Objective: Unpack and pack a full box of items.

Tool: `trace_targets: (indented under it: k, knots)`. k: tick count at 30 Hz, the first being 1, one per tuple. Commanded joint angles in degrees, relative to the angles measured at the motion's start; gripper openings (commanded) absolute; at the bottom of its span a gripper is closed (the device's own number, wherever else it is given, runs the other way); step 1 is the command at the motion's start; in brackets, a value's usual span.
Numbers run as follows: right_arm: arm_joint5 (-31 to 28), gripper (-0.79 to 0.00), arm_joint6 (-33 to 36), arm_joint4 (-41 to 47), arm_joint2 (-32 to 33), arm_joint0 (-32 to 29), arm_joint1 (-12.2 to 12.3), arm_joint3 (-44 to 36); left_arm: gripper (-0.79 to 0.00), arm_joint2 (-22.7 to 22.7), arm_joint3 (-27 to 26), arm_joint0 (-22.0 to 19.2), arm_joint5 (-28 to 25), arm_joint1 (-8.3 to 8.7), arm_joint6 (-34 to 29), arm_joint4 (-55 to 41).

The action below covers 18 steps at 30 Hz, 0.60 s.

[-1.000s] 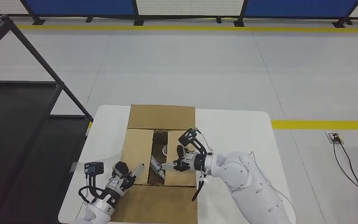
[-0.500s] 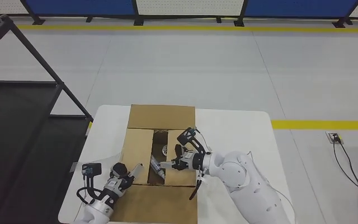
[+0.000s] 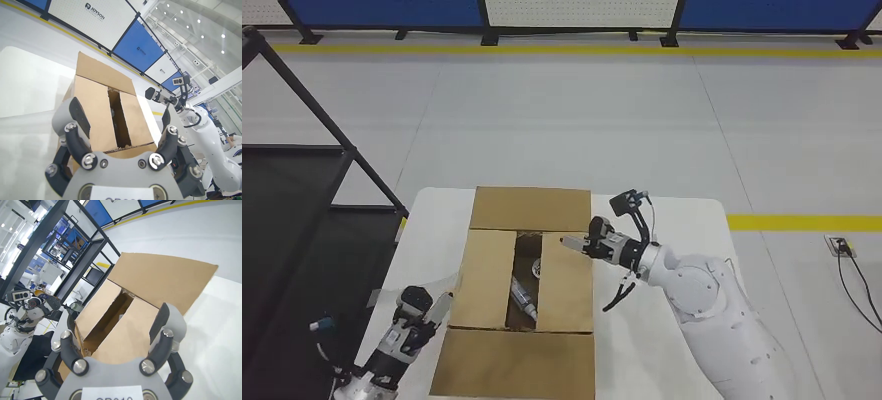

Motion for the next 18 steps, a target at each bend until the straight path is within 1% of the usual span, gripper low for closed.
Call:
trace_targets:
  k: [1,5,7,9,11,13,15,18]
  knots:
    - [-0.1,0.000,0.0,0.0,0.0,0.0,0.0,0.0,0.000,-3.4,-0.3,3.0,-3.5,0.17,-0.7,-1.3]
    - [-0.1,0.000,0.0,0.0,0.0,0.0,0.0,0.0,0.000,-9.5,0.6,8.2,-8.8,0.32,-1.4,-5.1]
    - [-0.1,0.000,0.0,0.0,0.0,0.0,0.0,0.0,0.000,-12.1,1.4,10.1,-10.3,0.42,-2.4,-5.8]
    - [-0.1,0.000,0.0,0.0,0.0,0.0,0.0,0.0,0.000,-13.6,2.5,11.4,-11.6,0.59,-4.6,-6.9]
    - [0.2,0.000,-1.3,0.8,-0.1,-0.9,0.0,0.0,0.000,-14.2,3.8,11.8,-12.3,0.83,-7.7,-8.1]
    - [0.6,0.000,-2.9,1.9,0.0,-0.7,-0.1,1.6,0.000,-14.3,5.0,11.5,-12.7,1.10,-10.4,-9.4]
    - [0.1,0.000,-4.1,4.3,-0.2,0.6,-0.3,4.2,0.000,-14.0,6.3,10.8,-12.6,1.41,-13.5,-10.1]
    - [0.3,0.000,-5.9,4.8,-1.1,3.7,-0.7,9.6,0.000,-12.9,8.4,9.5,-11.8,1.72,-16.0,-9.4]
